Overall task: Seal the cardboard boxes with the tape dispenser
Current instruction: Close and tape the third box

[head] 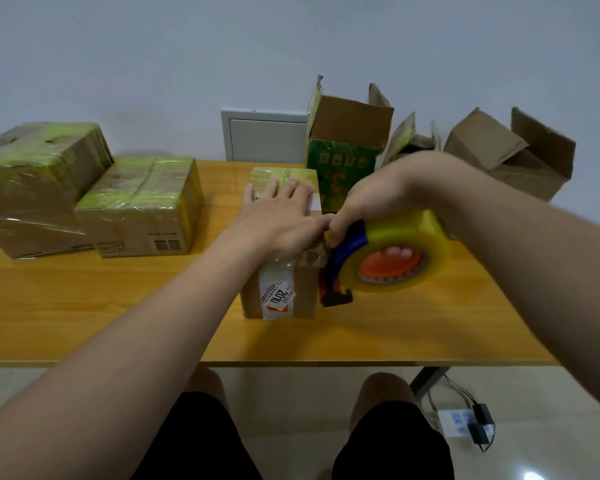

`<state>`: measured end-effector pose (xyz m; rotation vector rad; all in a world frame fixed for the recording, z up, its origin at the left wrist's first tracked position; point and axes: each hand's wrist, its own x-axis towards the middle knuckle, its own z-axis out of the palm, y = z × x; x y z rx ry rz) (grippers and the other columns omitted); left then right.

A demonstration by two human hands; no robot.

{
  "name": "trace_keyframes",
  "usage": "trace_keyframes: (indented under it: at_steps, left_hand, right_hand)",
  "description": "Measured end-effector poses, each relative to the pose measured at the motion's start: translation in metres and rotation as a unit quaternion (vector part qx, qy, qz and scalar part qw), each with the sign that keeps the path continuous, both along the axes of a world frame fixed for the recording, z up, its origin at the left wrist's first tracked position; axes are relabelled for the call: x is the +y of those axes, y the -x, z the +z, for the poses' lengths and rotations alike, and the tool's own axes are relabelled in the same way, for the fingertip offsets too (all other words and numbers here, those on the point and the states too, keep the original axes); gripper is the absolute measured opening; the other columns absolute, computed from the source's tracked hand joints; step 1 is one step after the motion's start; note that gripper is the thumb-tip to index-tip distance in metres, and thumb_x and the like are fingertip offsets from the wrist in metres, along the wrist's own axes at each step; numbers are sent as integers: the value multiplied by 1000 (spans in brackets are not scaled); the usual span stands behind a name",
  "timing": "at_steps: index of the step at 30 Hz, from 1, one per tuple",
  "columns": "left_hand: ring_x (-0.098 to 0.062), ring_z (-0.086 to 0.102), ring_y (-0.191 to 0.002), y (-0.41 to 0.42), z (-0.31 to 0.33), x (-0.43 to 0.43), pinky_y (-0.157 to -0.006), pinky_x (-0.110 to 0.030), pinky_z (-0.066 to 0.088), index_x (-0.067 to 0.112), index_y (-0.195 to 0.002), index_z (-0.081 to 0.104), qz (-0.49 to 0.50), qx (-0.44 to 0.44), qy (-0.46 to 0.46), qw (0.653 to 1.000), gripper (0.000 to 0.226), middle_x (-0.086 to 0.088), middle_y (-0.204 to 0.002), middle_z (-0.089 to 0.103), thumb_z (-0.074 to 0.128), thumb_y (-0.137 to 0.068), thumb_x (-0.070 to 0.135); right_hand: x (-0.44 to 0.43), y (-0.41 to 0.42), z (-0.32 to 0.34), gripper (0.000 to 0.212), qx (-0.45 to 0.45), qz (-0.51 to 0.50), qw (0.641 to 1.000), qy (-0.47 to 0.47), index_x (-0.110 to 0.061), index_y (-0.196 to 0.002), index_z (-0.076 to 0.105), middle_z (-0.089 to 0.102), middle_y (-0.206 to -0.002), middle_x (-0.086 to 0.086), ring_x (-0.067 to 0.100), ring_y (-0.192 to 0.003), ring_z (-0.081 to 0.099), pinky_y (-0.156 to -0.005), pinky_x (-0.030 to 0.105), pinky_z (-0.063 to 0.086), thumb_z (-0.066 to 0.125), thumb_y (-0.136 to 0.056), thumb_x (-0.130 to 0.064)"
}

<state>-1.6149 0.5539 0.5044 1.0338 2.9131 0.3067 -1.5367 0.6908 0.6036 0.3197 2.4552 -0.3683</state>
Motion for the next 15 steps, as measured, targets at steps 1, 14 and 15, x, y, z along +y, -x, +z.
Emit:
trace_keyframes:
  at_steps: [1,14,15]
  left_hand:
    - [-27,-1,-161,1,-1,-1,-127,-61,-1,32,-164,16,4,1,-14,1000,92,2,-175,6,9,-85,78]
    - [-26,59,-105,-3,10,-19,-89,-44,54,26,-97,74,79,73,-224,969,23,-2,-112,66,58,-98,43]
    - [-22,61,-100,-3,13,-21,-80,-39,55,28,-97,75,59,79,-213,972,23,1,-110,68,59,-98,44]
  right_hand:
    - [1,1,-6,34,5,-6,1000,11,-18,-81,71,69,-51,-1,11,-42,65,-56,28,51,66,-91,-50]
    - [54,-51,41,66,344,-107,888,286,-20,-106,78,79,-98,8,23,-78,75,-66,36,57,82,-59,-66]
    - [49,-50,36,66,371,-118,867,312,-20,-103,80,79,-98,8,22,-78,75,-69,36,57,84,-59,-68]
